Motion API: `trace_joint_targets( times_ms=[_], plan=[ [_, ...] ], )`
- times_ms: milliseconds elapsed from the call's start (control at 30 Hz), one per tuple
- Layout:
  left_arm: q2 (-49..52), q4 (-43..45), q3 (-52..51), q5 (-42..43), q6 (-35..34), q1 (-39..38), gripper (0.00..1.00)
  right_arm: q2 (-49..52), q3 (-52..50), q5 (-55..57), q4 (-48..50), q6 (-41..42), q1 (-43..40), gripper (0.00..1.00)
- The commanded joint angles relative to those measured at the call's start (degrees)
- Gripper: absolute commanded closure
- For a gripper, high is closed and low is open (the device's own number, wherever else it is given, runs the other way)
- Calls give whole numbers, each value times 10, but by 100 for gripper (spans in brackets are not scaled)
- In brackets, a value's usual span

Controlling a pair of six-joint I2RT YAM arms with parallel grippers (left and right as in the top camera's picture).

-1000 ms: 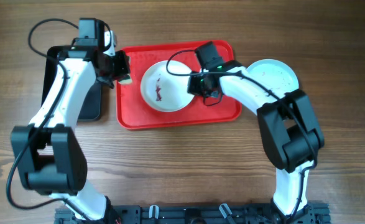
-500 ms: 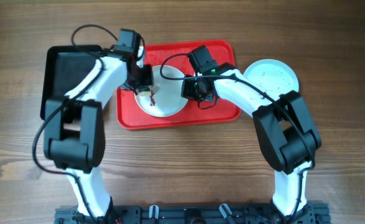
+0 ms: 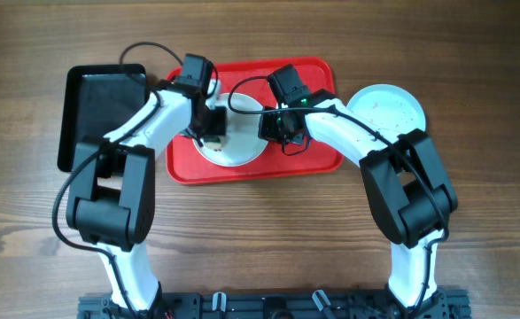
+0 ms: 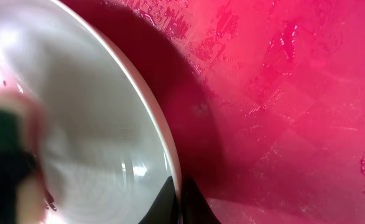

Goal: Clean dirty plates on tray and stack at the side
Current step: 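Bring the left gripper's sponge onto the held white plate, then scrub the plate's sauce smear with the left gripper's sponge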

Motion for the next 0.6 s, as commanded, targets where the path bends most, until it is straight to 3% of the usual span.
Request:
trace_joint_targets(
  times_ms=[0, 133, 400, 500, 567],
  plan=[
    [54, -34, -64, 103, 144, -35, 96, 17, -11, 17, 6, -5, 1, 96],
    [54, -23, -67, 78, 152, -40, 96, 17, -11, 17, 6, -5, 1, 96],
    [54, 57, -67, -207, -104, -21, 96, 17, -11, 17, 6, -5, 1, 96],
    [56, 60, -76, -257, -191, -14, 96, 17, -11, 18, 6, -5, 1, 96],
    [56, 82, -95, -261, -208, -14, 96, 17, -11, 19, 6, -5, 1, 96]
  ],
)
